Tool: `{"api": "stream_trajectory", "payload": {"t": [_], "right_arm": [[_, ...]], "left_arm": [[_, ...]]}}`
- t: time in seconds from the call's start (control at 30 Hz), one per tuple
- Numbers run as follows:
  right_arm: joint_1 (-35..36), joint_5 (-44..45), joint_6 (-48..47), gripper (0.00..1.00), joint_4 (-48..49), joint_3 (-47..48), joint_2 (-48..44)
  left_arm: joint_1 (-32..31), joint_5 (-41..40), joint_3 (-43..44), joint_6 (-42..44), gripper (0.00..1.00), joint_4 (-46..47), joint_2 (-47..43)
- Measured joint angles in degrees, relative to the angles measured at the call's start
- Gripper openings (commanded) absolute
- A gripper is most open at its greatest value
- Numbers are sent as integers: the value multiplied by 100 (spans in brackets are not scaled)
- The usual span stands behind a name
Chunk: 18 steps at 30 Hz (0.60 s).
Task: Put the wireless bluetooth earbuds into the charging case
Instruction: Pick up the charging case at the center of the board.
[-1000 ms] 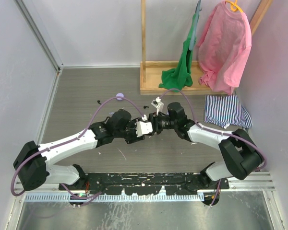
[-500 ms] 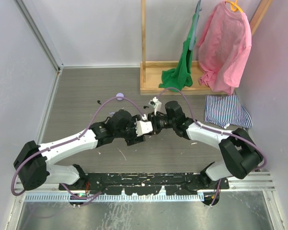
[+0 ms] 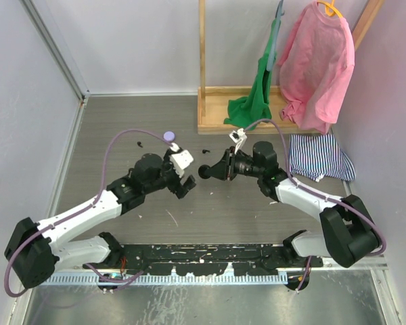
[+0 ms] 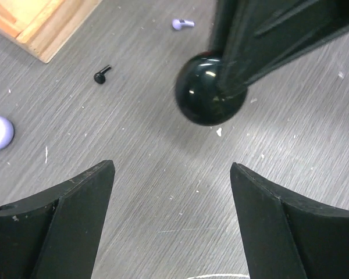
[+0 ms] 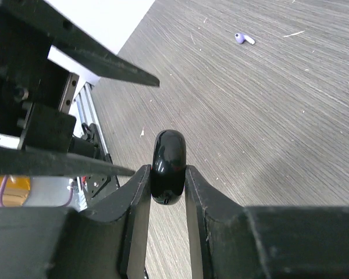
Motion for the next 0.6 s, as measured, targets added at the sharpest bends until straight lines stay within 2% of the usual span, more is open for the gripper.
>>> {"api": "stream_trajectory", "payload": {"t": [0.17,0.6], "right_arm": [[-122,-26,345,10,859,-382,-59],[-153,-168,1394,13,3563,-1139,-59]], "left_arm": [[531,564,-474,-1182,84,876,-356],[1038,1574,-1290,-4019,82,3482,-343]]}}
